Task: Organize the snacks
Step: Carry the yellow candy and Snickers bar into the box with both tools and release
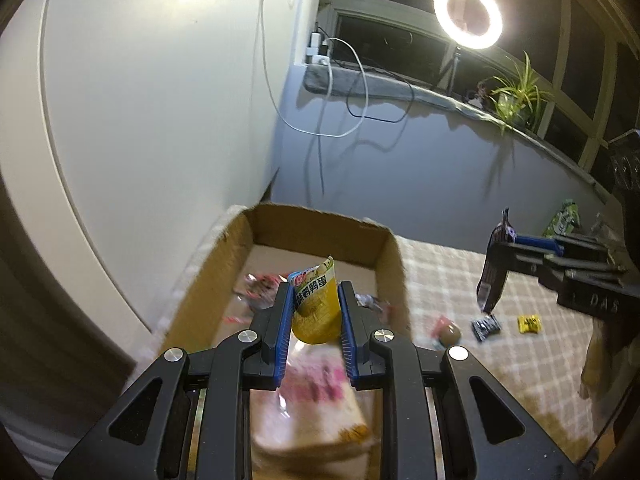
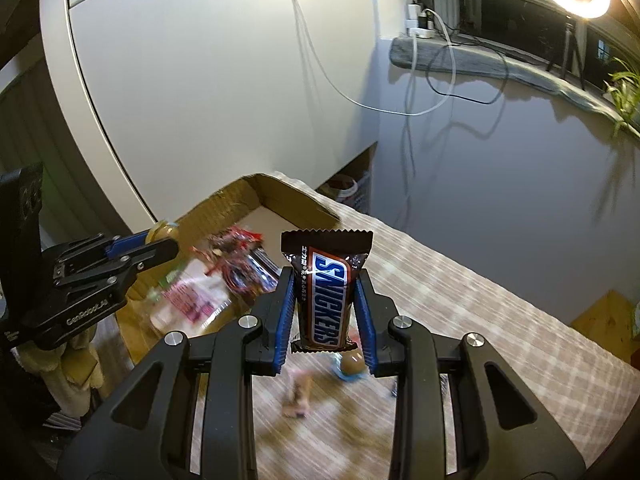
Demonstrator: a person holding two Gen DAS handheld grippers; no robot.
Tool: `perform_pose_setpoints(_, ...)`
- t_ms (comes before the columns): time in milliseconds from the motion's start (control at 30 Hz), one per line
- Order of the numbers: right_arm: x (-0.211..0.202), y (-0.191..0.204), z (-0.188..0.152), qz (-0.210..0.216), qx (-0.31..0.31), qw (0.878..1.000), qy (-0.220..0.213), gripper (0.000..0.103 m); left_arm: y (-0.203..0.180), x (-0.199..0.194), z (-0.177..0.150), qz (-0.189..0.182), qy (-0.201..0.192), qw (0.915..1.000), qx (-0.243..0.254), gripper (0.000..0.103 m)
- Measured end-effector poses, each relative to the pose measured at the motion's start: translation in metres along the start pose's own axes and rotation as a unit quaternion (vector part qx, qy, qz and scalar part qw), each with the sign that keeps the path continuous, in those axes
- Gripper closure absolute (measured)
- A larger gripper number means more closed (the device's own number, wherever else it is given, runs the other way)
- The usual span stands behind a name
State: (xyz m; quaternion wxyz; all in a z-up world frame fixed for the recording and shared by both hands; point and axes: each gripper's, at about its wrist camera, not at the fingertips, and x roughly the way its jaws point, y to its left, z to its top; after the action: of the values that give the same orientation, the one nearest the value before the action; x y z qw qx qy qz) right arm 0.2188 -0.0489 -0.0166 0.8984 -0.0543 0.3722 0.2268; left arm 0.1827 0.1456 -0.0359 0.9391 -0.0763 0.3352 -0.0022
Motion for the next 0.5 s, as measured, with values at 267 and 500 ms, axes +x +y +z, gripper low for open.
perform_pose_setpoints(267, 0.038, 0.014, 0.019, 0.015, 0.0, 1.0, 0.01, 0.073, 0.017, 0.017, 0.019, 0.008, -0.001, 1.0, 0.001, 0.082)
perform_pose_setpoints(500, 0.068, 0.022, 0.027, 0.024, -0.004, 0.999, 0.025, 0.073, 0.022, 0.03, 0.021, 0.007, 0.007, 1.0, 0.001, 0.082)
